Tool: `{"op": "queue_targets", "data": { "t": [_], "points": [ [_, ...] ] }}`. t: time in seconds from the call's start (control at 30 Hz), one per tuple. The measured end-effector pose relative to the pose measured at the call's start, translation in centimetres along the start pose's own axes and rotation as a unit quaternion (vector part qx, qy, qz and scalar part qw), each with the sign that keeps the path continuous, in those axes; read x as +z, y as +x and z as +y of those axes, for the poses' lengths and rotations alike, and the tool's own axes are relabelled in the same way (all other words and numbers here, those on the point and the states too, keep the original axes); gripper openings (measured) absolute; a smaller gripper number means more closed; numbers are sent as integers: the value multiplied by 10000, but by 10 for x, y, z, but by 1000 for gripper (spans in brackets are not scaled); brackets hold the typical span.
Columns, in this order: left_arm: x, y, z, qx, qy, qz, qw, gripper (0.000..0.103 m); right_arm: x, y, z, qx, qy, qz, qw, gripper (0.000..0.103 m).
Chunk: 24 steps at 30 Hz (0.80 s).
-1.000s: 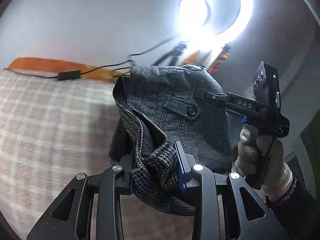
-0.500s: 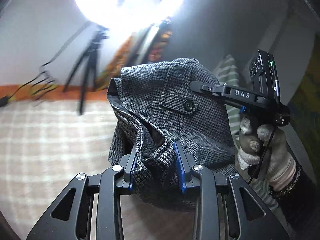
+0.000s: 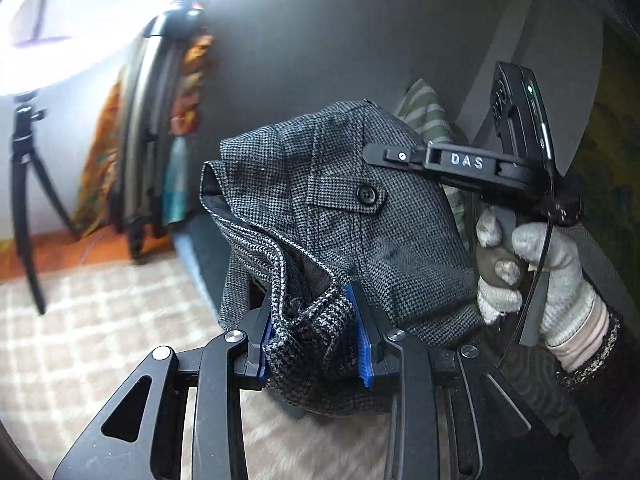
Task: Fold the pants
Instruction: 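Carry the shorts onto the dark folded stack and open both tools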
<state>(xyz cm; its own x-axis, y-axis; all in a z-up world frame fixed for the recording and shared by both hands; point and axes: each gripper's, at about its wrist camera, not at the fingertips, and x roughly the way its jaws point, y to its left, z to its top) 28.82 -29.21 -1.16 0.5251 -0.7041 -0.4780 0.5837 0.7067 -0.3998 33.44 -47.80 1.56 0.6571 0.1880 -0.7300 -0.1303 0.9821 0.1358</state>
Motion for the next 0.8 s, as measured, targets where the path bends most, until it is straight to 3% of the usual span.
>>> {"op": "queue_targets", "data": {
  "t": [0.23, 0.57, 0.67, 0.73, 0.8],
  "points": [
    [7, 46, 0, 52, -91, 65, 9999, 30, 12, 25, -29, -152, -275, 2, 9995, 18],
    [-20, 86, 26, 195, -585, 323, 9976, 30, -5, 89, -62, 34, -414, 410, 9983, 19],
    [-28, 83, 30, 180, -685, 342, 9969, 31, -10, 102, -79, -24, -148, 528, 9985, 27],
    [-32, 81, 31, 173, -733, 381, 9964, 32, -13, 107, -90, -167, 3, 563, 9983, 46],
    [-36, 79, 33, 151, -810, 404, 9958, 33, -17, 111, -97, -370, 93, 594, 9975, 52]
  ]
}}
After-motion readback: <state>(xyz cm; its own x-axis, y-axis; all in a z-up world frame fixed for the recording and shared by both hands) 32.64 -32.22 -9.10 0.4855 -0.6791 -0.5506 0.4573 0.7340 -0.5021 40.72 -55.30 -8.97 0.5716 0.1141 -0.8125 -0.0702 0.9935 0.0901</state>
